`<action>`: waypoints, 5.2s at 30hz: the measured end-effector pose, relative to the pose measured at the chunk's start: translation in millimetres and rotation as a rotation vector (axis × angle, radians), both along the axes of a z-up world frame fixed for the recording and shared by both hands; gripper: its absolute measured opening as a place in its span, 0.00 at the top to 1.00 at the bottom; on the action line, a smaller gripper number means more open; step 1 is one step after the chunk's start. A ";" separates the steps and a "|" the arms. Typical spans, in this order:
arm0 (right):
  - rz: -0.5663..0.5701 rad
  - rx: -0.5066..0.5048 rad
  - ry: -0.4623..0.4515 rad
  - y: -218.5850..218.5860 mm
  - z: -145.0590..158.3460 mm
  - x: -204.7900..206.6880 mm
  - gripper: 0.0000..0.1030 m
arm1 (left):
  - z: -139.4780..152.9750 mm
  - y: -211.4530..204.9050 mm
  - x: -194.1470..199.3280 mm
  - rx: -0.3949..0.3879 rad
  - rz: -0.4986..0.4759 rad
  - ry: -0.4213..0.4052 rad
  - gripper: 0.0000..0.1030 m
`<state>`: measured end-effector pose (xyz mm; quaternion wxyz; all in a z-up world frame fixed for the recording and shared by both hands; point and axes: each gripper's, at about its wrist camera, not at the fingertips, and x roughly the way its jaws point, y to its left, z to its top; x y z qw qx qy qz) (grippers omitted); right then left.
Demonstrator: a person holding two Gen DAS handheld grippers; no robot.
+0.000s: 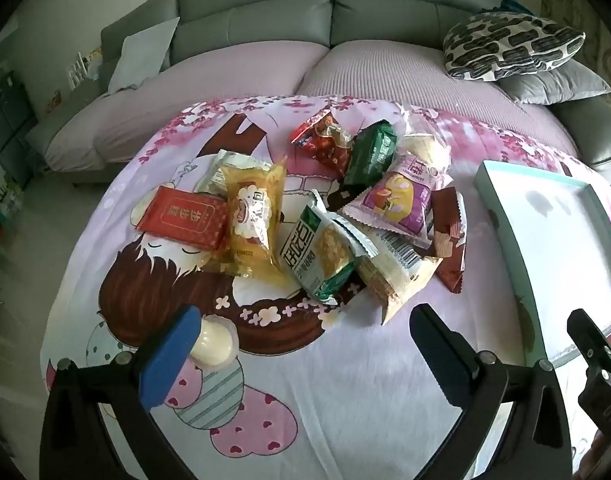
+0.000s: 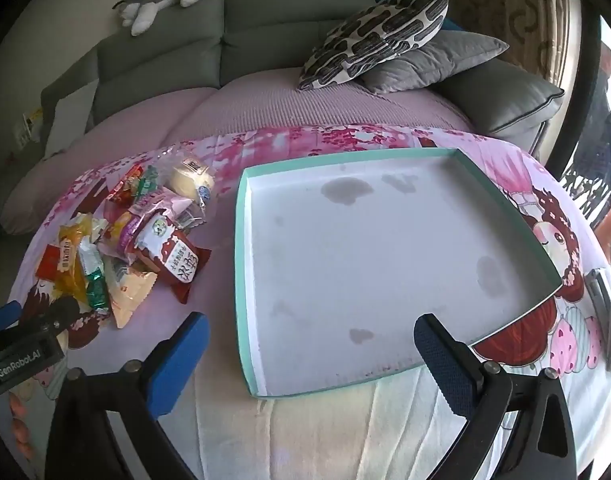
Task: Organize snacks
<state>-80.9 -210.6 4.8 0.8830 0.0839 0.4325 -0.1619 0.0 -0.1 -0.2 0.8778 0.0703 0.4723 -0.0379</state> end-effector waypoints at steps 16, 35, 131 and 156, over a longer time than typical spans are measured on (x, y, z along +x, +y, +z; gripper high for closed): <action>-0.013 0.005 0.008 -2.4 -1.8 0.0 0.00 | -1.3 -2.9 -0.5 0.002 -0.004 0.003 0.00; -0.017 0.009 0.013 -3.3 -2.5 0.8 0.00 | -1.7 -2.6 -0.3 0.004 -0.006 0.004 0.00; 0.320 0.181 -0.071 57.0 10.0 88.3 0.75 | -32.6 87.5 19.1 -0.249 0.261 0.123 0.58; -0.065 0.178 -0.187 -92.0 44.4 50.9 0.75 | 57.0 -59.6 31.2 -0.228 -0.101 0.019 0.58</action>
